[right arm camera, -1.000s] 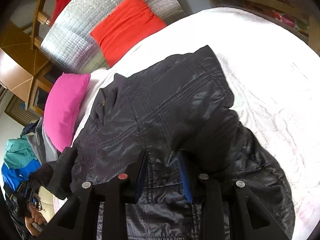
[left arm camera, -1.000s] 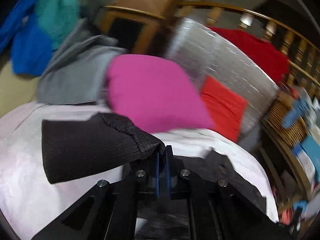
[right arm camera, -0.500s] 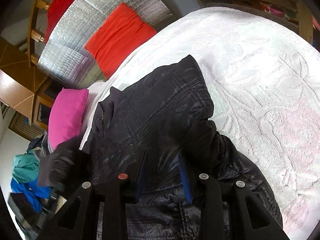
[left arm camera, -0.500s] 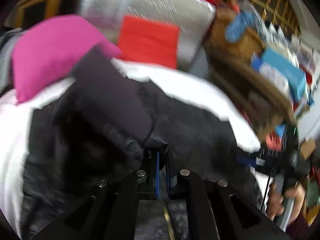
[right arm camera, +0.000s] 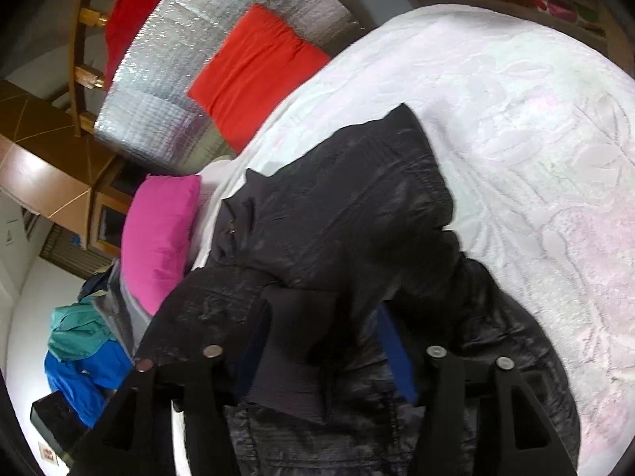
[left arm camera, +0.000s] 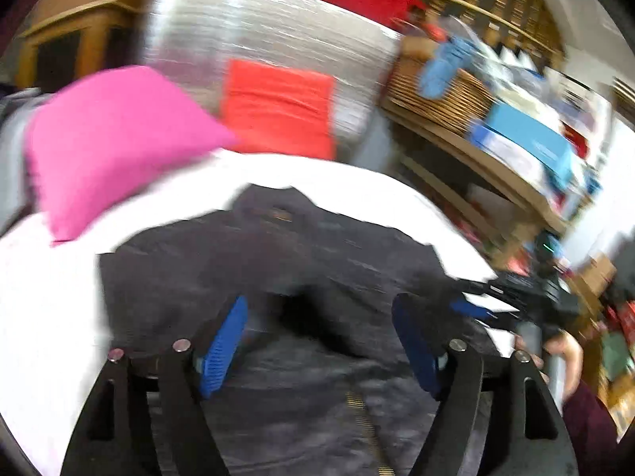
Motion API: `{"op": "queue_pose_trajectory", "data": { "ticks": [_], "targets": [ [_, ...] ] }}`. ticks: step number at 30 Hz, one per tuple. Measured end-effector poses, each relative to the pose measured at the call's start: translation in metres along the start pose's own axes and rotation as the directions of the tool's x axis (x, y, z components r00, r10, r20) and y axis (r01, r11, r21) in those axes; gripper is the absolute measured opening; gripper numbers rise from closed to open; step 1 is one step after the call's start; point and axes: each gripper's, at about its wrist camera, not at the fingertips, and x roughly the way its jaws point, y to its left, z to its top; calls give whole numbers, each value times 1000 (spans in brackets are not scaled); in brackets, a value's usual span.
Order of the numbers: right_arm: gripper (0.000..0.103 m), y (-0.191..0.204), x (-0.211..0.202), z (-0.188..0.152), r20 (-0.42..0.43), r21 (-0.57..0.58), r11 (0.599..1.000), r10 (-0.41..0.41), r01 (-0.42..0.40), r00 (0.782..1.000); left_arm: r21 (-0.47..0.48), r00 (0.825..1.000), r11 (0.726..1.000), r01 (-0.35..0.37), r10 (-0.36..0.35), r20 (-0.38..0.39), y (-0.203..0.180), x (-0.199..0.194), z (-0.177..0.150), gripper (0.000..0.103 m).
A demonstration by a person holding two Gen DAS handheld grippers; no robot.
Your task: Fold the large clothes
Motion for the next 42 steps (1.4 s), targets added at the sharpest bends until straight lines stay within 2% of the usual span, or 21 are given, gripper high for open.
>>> {"op": "queue_pose_trajectory", "data": {
  "ticks": [3,6,8,11,13,14,15,16,17,19,21,24,26,28,29,38,40,41,42],
  "targets": [
    [69,3,7,-3,-19,-6,1000,0,0,1000,-110,994,988,-107,105,-23,42,3,-3,78],
    [68,-1,19,-3,-57,15,1000,-1,2,998,-201,978,958,-206,195,-74,79,11,-5,78],
    [68,-4,28,-4,-80,45,999,26,-22,996,-221,968,944,-245,225,-110,91,15,-9,78],
    [68,0,43,-6,-128,43,998,44,-38,991,-207,939,926,-316,274,-206,99,33,-18,78],
    [66,8,51,-10,-143,6,1000,21,-20,989,-179,918,922,-342,287,-275,97,49,-26,77],
    [55,12,53,-12,-139,-26,1000,-8,5,990,-165,908,923,-348,288,-306,95,56,-30,77],
    [38,19,56,-15,-133,-81,996,-57,46,989,-144,898,921,-361,302,-320,92,61,-33,77],
    [32,24,58,-17,-126,-117,991,-85,70,988,-125,892,920,-373,318,-320,88,65,-31,77],
    [22,29,57,-19,-105,-144,986,-102,86,989,-110,890,920,-377,327,-317,85,65,-31,77],
    [16,33,46,-18,-46,-164,982,-100,91,994,-112,894,921,-373,324,-309,83,63,-29,77],
    [15,39,27,-13,72,-198,970,-131,143,989,-135,901,922,-364,312,-302,86,61,-27,77],
    [14,32,2,1,217,-170,958,-193,232,957,-141,908,923,-357,307,-286,85,59,-24,77],
    [14,16,-2,12,221,-106,961,-229,256,948,-128,908,926,-356,310,-282,82,59,-24,77],
    [14,-2,3,21,172,-45,968,-237,248,956,-117,904,925,-361,317,-288,81,66,-24,77],
    [15,-11,6,25,143,-9,976,-213,216,967,-116,902,924,-364,318,-292,81,67,-24,77],
    [18,-37,9,39,89,75,994,-86,80,992,-144,900,917,-372,318,-299,88,67,-24,78],
    [27,-44,6,41,79,96,994,-68,60,995,-155,901,915,-372,316,-296,92,64,-24,78],
    [37,-47,5,42,76,107,994,-43,35,996,-159,903,914,-372,317,-292,93,63,-23,78],
    [52,-46,3,42,72,111,994,-24,16,997,-162,904,914,-372,317,-288,94,62,-23,78]
  ]
}}
